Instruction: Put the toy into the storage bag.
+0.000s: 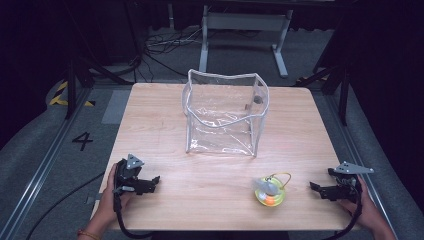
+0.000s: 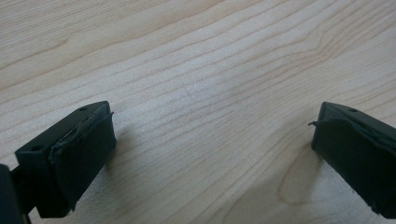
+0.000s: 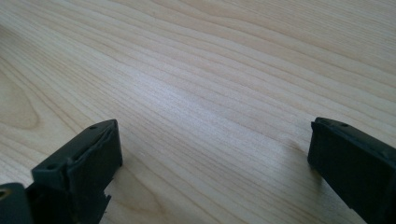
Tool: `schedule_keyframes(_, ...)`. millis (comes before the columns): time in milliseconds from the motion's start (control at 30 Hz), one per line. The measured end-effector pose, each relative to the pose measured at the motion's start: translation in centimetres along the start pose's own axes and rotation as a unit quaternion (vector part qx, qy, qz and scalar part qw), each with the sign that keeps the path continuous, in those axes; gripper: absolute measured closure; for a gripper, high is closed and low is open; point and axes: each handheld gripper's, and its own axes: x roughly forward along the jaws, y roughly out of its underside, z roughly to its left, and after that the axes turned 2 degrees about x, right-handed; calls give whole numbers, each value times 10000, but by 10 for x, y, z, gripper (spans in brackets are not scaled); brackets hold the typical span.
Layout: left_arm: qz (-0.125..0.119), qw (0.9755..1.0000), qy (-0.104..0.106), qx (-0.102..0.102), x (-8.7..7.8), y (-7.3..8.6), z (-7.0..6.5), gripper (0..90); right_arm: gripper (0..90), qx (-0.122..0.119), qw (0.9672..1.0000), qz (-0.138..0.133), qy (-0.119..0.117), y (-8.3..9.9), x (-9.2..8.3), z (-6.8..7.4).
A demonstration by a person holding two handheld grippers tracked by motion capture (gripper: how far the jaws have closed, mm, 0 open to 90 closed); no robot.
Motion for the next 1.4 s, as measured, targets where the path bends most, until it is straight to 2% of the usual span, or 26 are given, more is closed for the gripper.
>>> schedule_keyframes(200, 16, 9998, 111, 137, -3, 2, 2, 3, 28, -61, 10000, 8, -65, 0, 0, 0)
schedule_keyframes(333, 5, 9997, 154, 191, -3, 3, 3, 3, 27, -260, 9993, 65, -241, 1, -2, -3)
schedule_keyframes(400, 3, 9996, 164, 215, -3, 3, 3, 3, 30, -299, 9990, 178, -273, 0, -4, -4)
schedule_keyframes(500, -2, 9994, 213, 256, -3, 3, 4, 3, 88, -274, 9987, 321, -272, -2, -7, -3)
schedule_keyframes(567, 5, 9993, 236, 298, -3, 3, 5, 3, 188, -347, 9981, 365, -351, -4, -10, -1)
schedule_keyframes(600, 8, 9993, 244, 300, -3, 3, 5, 3, 208, -383, 9976, 435, -381, -6, -11, 1)
schedule_keyframes(667, 9, 9992, 245, 305, -3, 3, 6, 2, 208, -482, 9957, 640, -465, -11, -13, 5)
schedule_keyframes(767, 8, 9992, 246, 304, -3, 3, 6, 2, 206, -543, 9937, 710, -673, -20, -17, 14)
schedule_keyframes(933, 8, 9992, 246, 303, -3, 3, 6, 2, 203, -975, 9867, 845, -989, -43, -29, 39)
schedule_keyframes(1000, 7, 9992, 247, 302, -3, 3, 6, 2, 203, -1133, 9844, 896, -1003, -51, -32, 48)
schedule_keyframes(1033, 7, 9992, 247, 302, -3, 3, 6, 2, 203, -1133, 9844, 896, -1003, -51, -32, 48)
schedule_keyframes(1067, 7, 9992, 247, 302, -3, 3, 6, 2, 203, -1279, 9818, 933, -1048, -60, -37, 58)
schedule_keyframes(1100, 7, 9992, 247, 302, -3, 3, 6, 2, 203, -1279, 9818, 933, -1048, -60, -37, 58)
schedule_keyframes(1133, 7, 9992, 247, 303, -3, 3, 6, 2, 203, -1363, 9803, 953, -1063, -64, -39, 62)
schedule_keyframes(1200, 3, 9993, 253, 287, -3, 3, 5, 2, 203, -1579, 9762, 997, -1100, -73, -41, 73)
schedule_keyframes(1233, 4, 9993, 253, 282, -3, 3, 5, 2, 203, -1609, 9752, 1042, -1107, -76, -42, 77)
schedule_keyframes(1400, 5, 9993, 253, 287, -3, 3, 5, 2, 226, -2044, 9629, 1275, -1217, -98, -48, 103)
